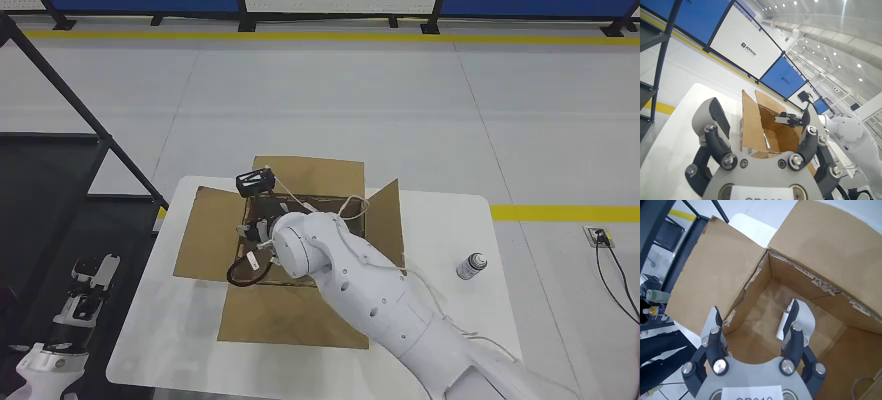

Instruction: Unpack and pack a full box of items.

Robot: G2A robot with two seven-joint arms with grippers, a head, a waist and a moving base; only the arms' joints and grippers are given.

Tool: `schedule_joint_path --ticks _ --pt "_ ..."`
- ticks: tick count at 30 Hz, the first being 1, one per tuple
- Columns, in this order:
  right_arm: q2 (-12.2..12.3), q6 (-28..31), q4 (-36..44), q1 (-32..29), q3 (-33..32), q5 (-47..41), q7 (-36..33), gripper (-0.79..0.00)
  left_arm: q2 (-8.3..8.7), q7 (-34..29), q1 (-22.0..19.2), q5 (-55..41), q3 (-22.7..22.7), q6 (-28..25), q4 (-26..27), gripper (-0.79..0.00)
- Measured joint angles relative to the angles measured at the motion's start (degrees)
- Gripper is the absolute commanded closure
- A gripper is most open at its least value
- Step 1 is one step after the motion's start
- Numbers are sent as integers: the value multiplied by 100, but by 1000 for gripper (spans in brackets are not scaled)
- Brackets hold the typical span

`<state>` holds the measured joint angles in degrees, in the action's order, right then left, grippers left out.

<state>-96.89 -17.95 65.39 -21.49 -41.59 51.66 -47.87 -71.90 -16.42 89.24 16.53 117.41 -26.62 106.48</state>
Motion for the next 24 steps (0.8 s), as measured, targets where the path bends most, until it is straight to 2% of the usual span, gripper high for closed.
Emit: schedule_joint_path --ticks 4,7,10,12,14,17,20,24 --pt "612 85 2741 -1597 -1098 1406 -623 -785 0 0 0 0 0 0 0 -785" --pt "854 141 4182 -2589 -1895 2302 -580 -785 0 0 0 0 0 0 0 -785" --pt "983 22 5155 -3307 -2726 2894 -563 -785 0 0 0 0 0 0 0 -785" --pt "1039 -56 5554 -3646 -3312 2938 -644 -785 0 0 0 0 0 0 0 -785" --pt "1095 -148 5731 -3937 -3992 3092 -800 -785 0 0 0 0 0 0 0 -785" --pt "1148 -169 5506 -4067 -4757 3102 -1124 -785 0 0 0 0 0 0 0 -785" --pt "1195 -139 4825 -3915 -5200 3272 -1434 -785 0 0 0 0 0 0 0 -785" --pt "1236 -98 3606 -3495 -5351 3513 -1837 -785 0 0 0 0 0 0 0 -785"
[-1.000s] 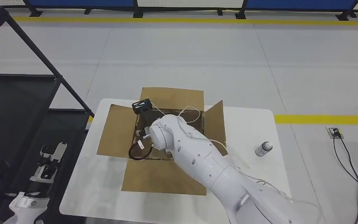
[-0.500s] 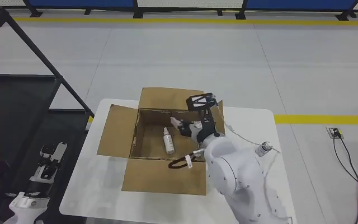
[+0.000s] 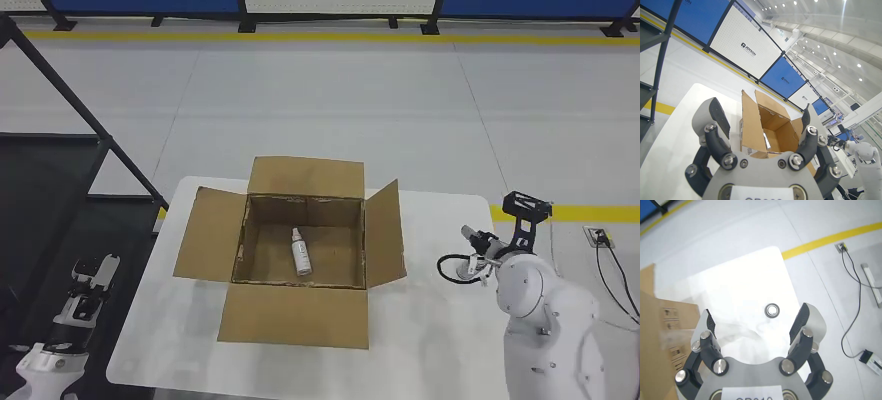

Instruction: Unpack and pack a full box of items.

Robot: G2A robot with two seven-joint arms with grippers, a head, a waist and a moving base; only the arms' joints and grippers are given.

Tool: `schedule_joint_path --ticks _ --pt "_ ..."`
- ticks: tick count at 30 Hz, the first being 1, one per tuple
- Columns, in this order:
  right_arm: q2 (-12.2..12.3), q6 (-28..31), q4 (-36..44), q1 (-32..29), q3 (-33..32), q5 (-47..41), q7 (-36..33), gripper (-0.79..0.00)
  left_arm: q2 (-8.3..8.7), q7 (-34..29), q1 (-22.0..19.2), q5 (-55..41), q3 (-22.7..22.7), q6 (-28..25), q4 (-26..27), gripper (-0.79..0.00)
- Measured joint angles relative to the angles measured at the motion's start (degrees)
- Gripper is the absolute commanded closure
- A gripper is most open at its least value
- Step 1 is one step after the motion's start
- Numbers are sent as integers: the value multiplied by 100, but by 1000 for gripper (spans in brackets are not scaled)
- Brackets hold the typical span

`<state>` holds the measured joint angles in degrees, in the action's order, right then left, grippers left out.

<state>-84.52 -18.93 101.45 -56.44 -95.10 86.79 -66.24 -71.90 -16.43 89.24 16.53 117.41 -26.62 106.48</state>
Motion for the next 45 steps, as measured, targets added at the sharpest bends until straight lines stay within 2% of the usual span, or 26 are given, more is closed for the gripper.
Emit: schedule_joint_path --ticks 4,11,12,14,15,16,22,26,30,33,36,40,43,45 --pt "42 159 -1058 375 -96 54 -288 -785 0 0 0 0 0 0 0 -785" --pt "84 237 -1934 701 -174 -40 -224 -785 0 0 0 0 0 0 0 -785" --pt "87 237 -2018 730 -174 -57 -206 -711 0 0 0 0 0 0 0 -785" --pt "97 263 -2218 805 -186 -119 -165 -453 0 0 0 0 0 0 0 -785" --pt "102 279 -2302 839 -196 -141 -139 -354 0 0 0 0 0 0 0 -785" --pt "110 296 -2411 884 -209 -172 -103 -296 0 0 0 0 0 0 0 -785" --pt "143 330 -2798 1056 -260 -341 48 -12 0 0 0 0 0 0 0 -785" --pt "162 348 -2850 1113 -282 -450 123 0 0 0 0 0 0 0 0 -785" --pt "168 360 -2375 1004 -280 -651 293 0 0 0 0 0 0 0 0 -785" --pt "144 207 -1493 745 -200 -821 526 0 0 0 0 0 0 0 0 -785" --pt "95 -10 -236 376 60 -1002 778 0 0 0 0 0 0 0 0 -785" --pt "31 -122 1367 -3 730 -1097 1108 0 0 0 0 0 0 0 0 -785" --pt "-11 22 1973 -28 1359 -1223 1331 0 0 0 0 0 0 0 0 -785" --pt "-33 212 2043 30 1780 -1289 1367 0 0 0 0 0 0 0 0 -785"
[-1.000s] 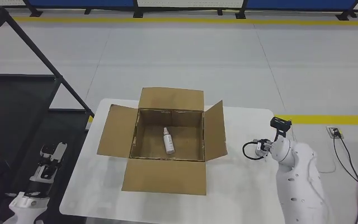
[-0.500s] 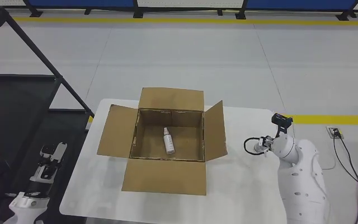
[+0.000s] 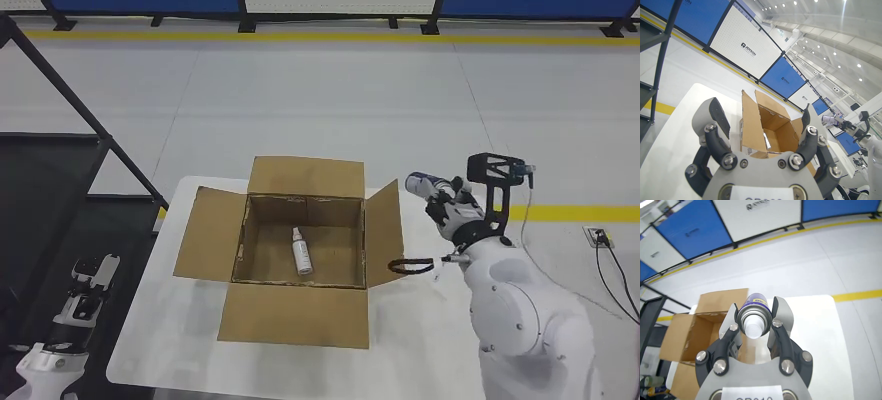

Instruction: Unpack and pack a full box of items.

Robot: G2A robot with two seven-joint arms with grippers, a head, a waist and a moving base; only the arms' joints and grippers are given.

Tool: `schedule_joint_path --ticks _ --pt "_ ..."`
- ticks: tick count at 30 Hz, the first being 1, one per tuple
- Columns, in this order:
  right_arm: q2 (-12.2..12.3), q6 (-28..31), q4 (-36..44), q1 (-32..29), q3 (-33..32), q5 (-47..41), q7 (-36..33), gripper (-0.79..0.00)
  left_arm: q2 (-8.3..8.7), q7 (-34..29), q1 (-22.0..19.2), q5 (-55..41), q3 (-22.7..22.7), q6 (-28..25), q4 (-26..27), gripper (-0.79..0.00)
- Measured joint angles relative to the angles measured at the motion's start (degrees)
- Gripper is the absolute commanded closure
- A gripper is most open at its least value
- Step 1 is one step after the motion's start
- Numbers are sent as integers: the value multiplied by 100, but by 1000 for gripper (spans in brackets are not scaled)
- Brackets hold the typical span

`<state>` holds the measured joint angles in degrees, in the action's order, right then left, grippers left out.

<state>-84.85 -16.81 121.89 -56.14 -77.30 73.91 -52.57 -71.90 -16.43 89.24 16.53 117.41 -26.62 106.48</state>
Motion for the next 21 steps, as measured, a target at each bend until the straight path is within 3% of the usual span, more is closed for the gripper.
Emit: schedule_joint_path --ticks 5,10,16,21 --pt "-98 439 -751 541 1282 194 -310 0 0 0 0 0 0 0 0 -785" --pt "-311 282 -2355 1438 2381 593 -681 0 0 0 0 0 0 0 0 -785" --pt "-647 -96 -4462 2426 3097 520 -917 0 0 0 0 0 0 0 0 -785" --pt "-904 -219 -5693 2899 3460 389 -848 0 0 0 0 0 0 0 0 -785"
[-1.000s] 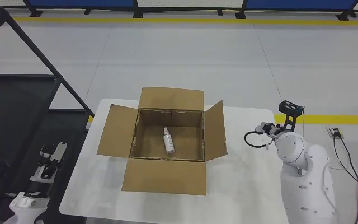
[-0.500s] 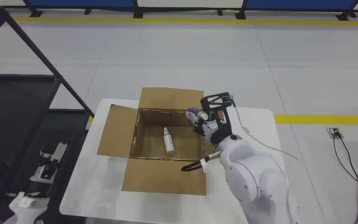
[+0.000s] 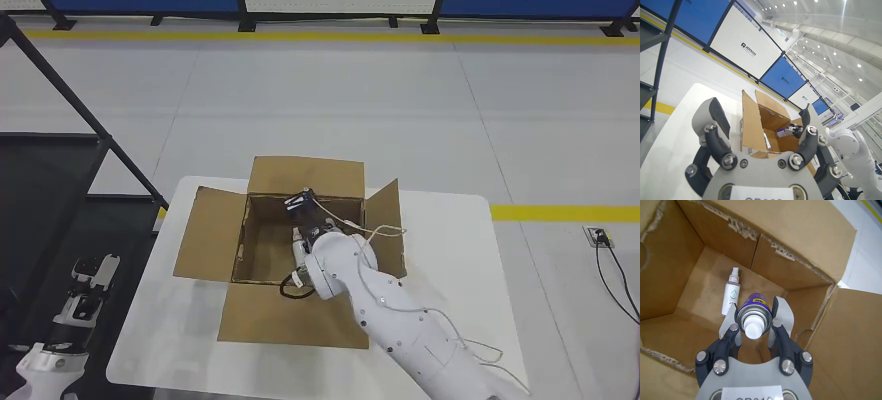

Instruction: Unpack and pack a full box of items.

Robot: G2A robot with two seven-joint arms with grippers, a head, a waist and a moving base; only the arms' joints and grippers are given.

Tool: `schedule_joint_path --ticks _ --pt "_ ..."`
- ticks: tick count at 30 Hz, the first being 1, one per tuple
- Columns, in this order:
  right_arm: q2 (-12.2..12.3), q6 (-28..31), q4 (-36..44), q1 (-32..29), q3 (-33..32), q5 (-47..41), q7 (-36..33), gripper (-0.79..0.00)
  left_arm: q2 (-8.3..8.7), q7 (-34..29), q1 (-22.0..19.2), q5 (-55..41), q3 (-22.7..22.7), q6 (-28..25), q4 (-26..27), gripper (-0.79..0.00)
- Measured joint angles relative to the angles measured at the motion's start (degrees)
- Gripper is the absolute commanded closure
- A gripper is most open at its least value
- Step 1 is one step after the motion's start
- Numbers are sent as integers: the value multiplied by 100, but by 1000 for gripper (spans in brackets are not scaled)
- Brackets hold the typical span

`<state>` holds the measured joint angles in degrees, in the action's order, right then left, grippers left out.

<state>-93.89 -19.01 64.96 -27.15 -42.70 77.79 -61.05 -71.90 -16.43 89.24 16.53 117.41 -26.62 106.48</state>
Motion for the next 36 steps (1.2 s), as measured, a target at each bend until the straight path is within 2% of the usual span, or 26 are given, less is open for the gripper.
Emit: schedule_joint_path --ticks 9,12,14,16,21,24,26,32,36 --pt "-406 -55 -1282 401 334 -355 159 0 0 0 0 0 0 0 0 -785" --pt "-515 -32 -1633 500 335 -535 316 -222 0 0 0 0 0 0 0 -785" --pt "-587 -17 -1862 566 337 -628 417 -240 0 0 0 0 0 0 0 -785" --pt "-652 -11 -2056 630 328 -719 511 -332 0 0 0 0 0 0 0 -785" --pt "-765 35 -2332 750 254 -917 681 -422 0 0 0 0 0 0 0 -785" --pt "-807 76 -2428 784 218 -960 724 -545 0 0 0 0 0 0 0 -785" --pt "-828 83 -2465 792 189 -973 753 -665 0 0 0 0 0 0 0 -785" --pt "-836 60 -2303 780 41 -952 849 -757 0 0 0 0 0 0 0 -785" --pt "-738 51 -1690 613 -183 -839 850 -785 0 0 0 0 0 0 0 -785"
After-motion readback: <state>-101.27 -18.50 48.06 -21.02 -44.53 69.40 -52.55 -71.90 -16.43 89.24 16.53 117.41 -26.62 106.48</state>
